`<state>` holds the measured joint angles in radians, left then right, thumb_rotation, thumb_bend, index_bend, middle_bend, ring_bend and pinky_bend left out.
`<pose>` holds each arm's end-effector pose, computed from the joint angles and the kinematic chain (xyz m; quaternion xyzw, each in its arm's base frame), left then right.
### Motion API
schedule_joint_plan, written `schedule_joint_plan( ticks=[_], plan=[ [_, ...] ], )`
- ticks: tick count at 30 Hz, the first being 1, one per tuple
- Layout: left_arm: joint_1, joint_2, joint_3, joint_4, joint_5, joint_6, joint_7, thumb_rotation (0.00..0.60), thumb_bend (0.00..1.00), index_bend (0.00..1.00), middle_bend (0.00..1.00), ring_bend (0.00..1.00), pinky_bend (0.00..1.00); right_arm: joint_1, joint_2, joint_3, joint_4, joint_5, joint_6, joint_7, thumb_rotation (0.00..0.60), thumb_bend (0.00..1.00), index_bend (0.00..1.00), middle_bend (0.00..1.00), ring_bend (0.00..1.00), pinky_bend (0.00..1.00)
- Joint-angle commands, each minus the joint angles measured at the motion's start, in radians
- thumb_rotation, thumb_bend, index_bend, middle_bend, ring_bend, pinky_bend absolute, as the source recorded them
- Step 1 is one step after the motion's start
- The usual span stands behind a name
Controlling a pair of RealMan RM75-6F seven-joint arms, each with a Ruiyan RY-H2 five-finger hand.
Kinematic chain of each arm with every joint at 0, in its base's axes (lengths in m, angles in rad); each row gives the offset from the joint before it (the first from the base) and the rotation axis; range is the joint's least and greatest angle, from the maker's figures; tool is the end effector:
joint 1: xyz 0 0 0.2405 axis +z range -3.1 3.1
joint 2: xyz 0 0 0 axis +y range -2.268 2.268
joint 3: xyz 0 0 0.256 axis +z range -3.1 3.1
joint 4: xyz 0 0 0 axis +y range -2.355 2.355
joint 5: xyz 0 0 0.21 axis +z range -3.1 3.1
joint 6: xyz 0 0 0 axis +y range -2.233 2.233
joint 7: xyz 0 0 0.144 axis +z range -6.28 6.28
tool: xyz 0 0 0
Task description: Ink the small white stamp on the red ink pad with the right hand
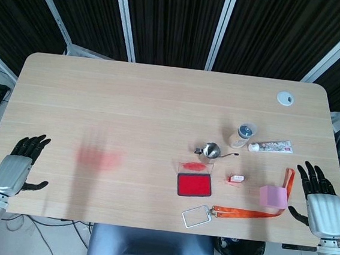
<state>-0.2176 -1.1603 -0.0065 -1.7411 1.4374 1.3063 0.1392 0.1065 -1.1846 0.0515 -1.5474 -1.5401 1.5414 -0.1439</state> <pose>-0.2738 0.2033 0.1073 -0.6525 -0.4279 -0.3573 0.5134 -0.3053 -0.1882 0.1493 0.6211 -0.3127 0.3771 0.6117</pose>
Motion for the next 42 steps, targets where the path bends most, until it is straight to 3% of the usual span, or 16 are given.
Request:
schedule_joint_plan(
  ticks=[1,9,12,17,22,32,42],
  plan=[
    [0.000,0.000,0.000,0.000,0.000,0.001,0.000,0.600,0.01,0.00,0.00,0.00,0.00,0.000,0.000,0.000,-0.001,-0.001,-0.001,0.000,0.600,0.12,0.00,0.00,0.00,0.23],
    [0.004,0.003,-0.001,0.005,0.005,0.008,-0.011,0.600,0.01,0.00,0.00,0.00,0.00,0.009,-0.001,-0.003,-0.047,-0.024,-0.011,-0.010,0.600,0.12,0.00,0.00,0.00,0.24],
    [0.002,0.000,-0.005,0.010,0.000,0.006,-0.015,0.600,0.01,0.00,0.00,0.00,0.00,0.022,-0.004,0.004,-0.080,-0.030,-0.022,-0.035,0.600,0.12,0.02,0.05,0.03,0.24],
    [-0.003,0.000,-0.010,0.013,-0.010,-0.006,-0.022,0.600,0.01,0.00,0.00,0.00,0.00,0.057,-0.024,0.024,-0.116,-0.015,-0.069,-0.103,0.600,0.15,0.17,0.21,0.15,0.25],
    [-0.003,0.003,-0.010,0.014,0.001,0.000,-0.031,0.600,0.01,0.00,0.00,0.00,0.00,0.101,-0.069,0.040,-0.132,0.036,-0.151,-0.185,0.600,0.18,0.26,0.26,0.19,0.25],
    [-0.011,0.016,-0.006,0.010,-0.002,-0.025,-0.054,0.600,0.01,0.00,0.00,0.00,0.00,0.191,-0.211,0.093,-0.093,0.167,-0.275,-0.336,0.600,0.23,0.35,0.32,0.22,0.26],
    [-0.020,0.030,-0.006,0.000,-0.013,-0.050,-0.077,0.600,0.01,0.00,0.00,0.00,0.00,0.244,-0.313,0.127,-0.010,0.282,-0.342,-0.390,0.600,0.26,0.40,0.36,0.24,0.27]
  ],
)
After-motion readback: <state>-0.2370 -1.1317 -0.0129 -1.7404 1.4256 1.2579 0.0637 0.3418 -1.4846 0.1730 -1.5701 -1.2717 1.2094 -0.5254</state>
